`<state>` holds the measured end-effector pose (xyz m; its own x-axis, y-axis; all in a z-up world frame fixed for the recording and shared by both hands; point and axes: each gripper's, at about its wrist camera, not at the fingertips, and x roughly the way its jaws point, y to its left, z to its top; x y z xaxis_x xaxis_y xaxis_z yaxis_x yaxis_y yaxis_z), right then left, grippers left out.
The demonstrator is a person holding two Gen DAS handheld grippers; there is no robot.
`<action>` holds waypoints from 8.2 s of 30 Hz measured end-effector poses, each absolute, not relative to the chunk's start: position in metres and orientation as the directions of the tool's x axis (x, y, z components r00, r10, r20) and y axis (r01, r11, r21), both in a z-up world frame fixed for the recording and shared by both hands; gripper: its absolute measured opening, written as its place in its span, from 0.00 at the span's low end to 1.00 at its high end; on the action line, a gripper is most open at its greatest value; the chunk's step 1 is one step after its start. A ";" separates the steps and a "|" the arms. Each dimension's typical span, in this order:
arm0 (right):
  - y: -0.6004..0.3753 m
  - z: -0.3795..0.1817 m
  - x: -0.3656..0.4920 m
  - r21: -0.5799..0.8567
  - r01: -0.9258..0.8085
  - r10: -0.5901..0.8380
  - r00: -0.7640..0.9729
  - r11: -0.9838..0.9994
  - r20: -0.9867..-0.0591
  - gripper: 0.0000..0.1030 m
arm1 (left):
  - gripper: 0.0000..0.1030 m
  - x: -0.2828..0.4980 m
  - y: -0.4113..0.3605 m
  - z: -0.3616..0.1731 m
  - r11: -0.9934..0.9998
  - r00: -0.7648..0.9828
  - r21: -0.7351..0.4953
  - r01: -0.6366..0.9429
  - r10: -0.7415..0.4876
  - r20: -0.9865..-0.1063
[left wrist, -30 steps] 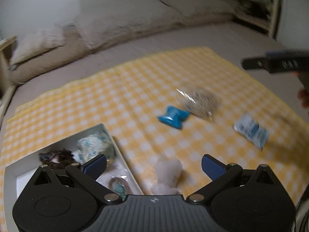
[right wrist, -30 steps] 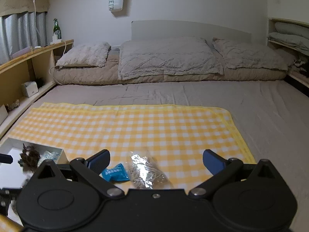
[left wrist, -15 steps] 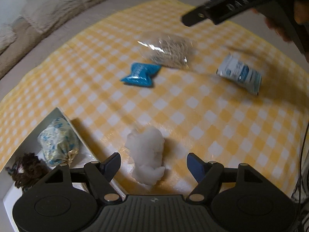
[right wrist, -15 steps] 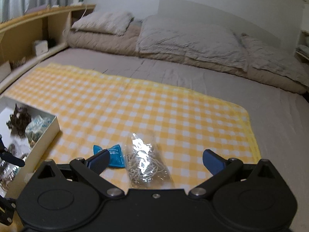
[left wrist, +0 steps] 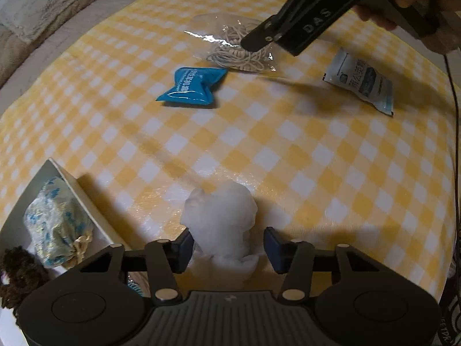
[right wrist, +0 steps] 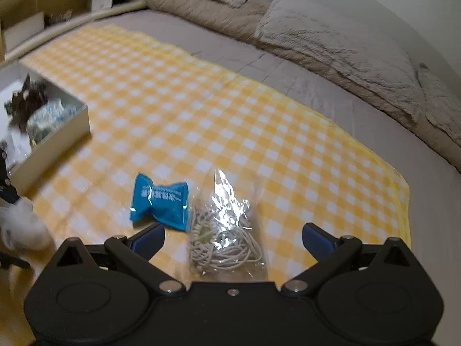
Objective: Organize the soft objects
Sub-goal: 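Grasp the white tissue wad with the left tool while the right tool grasps the bagged white cord, then carry the tissue wad and bagged white cord over the white box, then lower both items into the box and open both tools, then reach the left tool to the blue packet while the right tool reaches the white-and-blue sachet, then grasp the blue packet with the left tool while the right tool grasps the white-and-blue sachet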
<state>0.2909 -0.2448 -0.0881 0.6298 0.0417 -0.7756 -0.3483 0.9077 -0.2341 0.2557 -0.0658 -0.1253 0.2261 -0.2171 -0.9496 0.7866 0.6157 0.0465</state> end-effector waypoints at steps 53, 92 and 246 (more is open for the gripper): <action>-0.238 -0.028 0.240 -0.069 -0.188 0.070 0.642 0.980 -0.764 0.59 | 0.31 0.234 -0.015 -0.029 0.848 0.512 -0.061 0.527 -0.374 -0.773; -0.002 -0.019 0.248 0.033 -0.571 0.419 0.561 0.820 -0.714 0.59 | 0.31 0.181 0.204 -0.066 0.982 0.487 -0.112 0.153 -0.173 -0.856; -0.357 -0.153 0.174 -0.175 -0.133 -0.095 0.459 0.976 -0.883 1.00 | 1.00 0.353 -0.139 -0.123 0.802 0.540 -0.064 0.594 -0.456 -0.707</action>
